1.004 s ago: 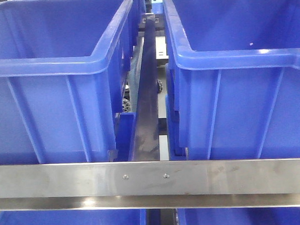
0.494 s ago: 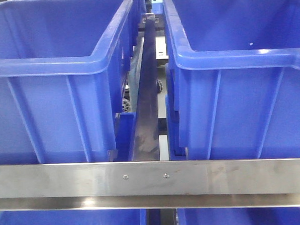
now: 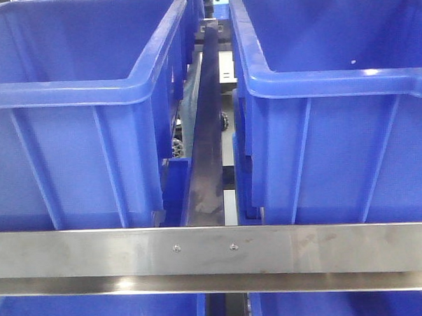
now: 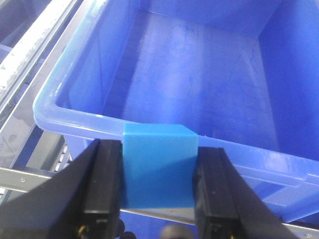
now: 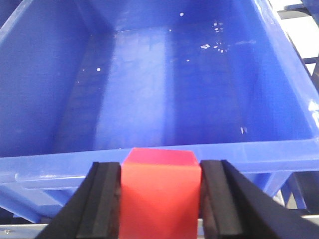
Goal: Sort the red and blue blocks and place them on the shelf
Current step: 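Hold both cubes above the two blue bins on the shelf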
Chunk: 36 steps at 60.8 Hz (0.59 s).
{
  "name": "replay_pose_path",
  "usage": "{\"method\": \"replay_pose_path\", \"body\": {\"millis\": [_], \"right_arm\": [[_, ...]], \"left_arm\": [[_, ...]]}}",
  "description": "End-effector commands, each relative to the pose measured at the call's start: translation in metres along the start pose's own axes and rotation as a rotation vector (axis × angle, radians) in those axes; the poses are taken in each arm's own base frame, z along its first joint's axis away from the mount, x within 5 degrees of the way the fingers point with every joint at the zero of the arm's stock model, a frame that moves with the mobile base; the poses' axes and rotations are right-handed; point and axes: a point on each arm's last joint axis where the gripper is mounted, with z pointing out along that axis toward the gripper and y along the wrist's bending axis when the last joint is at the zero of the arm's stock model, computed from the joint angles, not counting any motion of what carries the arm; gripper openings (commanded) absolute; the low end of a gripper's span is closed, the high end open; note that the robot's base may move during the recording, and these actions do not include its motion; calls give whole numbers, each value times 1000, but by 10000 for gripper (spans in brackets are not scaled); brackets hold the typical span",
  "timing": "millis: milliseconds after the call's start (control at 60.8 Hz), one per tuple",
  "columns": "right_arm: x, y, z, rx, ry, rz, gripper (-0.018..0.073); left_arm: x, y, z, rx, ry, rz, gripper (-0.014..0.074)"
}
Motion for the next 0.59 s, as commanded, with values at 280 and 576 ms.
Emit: {"method": "replay_pose_path", "body": {"millis": [280, 576], "right_arm": [[-16, 3, -3, -13, -111, -9, 67], [-16, 3, -3, -13, -111, -9, 67]], "left_arm": [[-17, -6, -4, 51, -120, 7, 123], [-17, -6, -4, 51, -117, 4, 123]]}}
